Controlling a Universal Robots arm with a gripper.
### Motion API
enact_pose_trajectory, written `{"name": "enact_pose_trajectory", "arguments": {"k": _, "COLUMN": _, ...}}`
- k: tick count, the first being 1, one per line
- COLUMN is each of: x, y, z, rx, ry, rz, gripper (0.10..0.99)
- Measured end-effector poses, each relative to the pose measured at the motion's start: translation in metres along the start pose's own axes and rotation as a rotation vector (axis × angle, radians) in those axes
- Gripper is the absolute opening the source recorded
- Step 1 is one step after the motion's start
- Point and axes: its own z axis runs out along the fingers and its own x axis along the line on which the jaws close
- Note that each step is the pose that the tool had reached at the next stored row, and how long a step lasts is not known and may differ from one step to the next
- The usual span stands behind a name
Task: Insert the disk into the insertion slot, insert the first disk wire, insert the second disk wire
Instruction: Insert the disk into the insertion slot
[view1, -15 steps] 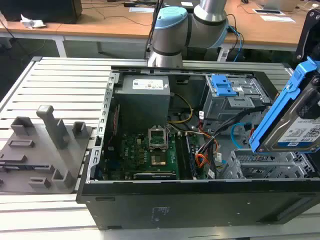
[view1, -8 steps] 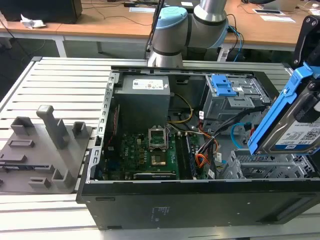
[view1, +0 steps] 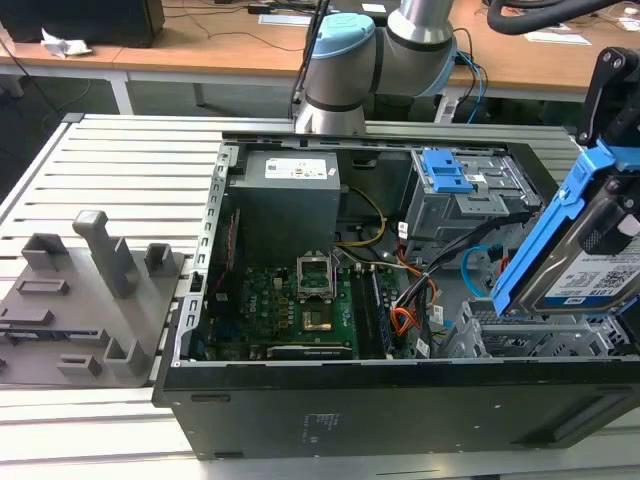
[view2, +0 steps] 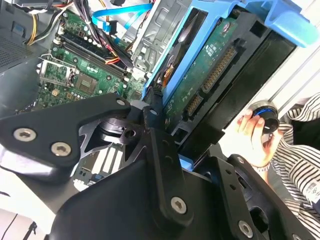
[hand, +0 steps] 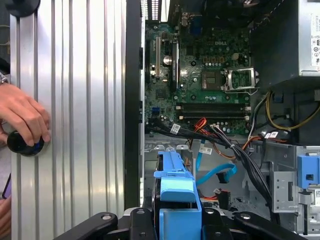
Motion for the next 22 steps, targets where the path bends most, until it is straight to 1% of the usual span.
{"name": "enact_pose_trajectory", "arguments": {"k": 5, "x": 0.0000, "y": -0.0002, "z": 0.0041, "rx": 0.000, "ry": 0.0000, "rz": 0.000, "gripper": 0.361}}
{"name": "enact_pose_trajectory", "arguments": {"k": 15, "x": 0.0000, "y": -0.0004, "z": 0.0098, "rx": 0.000, "ry": 0.0000, "rz": 0.000, "gripper": 0.361}}
{"name": "enact_pose_trajectory", "arguments": {"k": 22, "x": -0.0011, "y": -0.0011, "z": 0.0178, "rx": 0.000, "ry": -0.0002, "rz": 0.000, "gripper": 0.361}}
